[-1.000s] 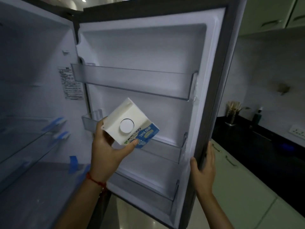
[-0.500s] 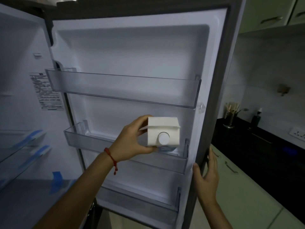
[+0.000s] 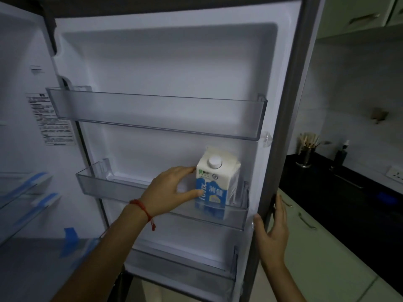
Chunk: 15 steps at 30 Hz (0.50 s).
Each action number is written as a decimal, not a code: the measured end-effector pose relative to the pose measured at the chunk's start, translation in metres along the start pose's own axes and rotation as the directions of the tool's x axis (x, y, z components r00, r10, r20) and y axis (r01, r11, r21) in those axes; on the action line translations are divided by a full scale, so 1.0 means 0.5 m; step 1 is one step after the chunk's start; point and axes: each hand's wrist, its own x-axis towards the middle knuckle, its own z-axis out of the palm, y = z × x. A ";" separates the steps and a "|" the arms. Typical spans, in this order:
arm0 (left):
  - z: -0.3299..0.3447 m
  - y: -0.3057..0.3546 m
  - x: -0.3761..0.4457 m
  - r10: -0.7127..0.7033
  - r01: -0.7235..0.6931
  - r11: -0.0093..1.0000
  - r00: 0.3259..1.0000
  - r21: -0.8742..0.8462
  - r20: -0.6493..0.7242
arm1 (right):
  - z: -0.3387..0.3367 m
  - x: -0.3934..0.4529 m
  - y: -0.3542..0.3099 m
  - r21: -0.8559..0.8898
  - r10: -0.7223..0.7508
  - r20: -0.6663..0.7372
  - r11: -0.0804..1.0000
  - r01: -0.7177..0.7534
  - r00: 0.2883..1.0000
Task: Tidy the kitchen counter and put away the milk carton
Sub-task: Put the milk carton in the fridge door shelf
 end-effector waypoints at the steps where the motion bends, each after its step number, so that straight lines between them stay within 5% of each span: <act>1: 0.008 -0.004 -0.015 0.056 -0.047 0.995 0.992 0.083 -0.111 | -0.001 -0.001 -0.002 0.009 0.004 0.007 1.000 -0.004 1.000; 5: 0.064 -0.003 -0.079 0.229 -0.118 0.950 0.892 0.288 -0.390 | -0.006 -0.008 -0.011 0.031 0.015 0.031 0.999 -0.016 0.999; 9: 0.106 0.003 -0.125 0.248 -0.066 0.921 0.859 0.383 -0.448 | -0.012 -0.025 -0.022 0.037 -0.019 0.024 0.999 0.018 1.000; 15: 0.084 0.022 -0.159 0.201 -0.045 0.952 0.840 0.304 -0.505 | -0.033 -0.070 -0.043 0.062 -0.029 -0.005 0.998 0.029 1.000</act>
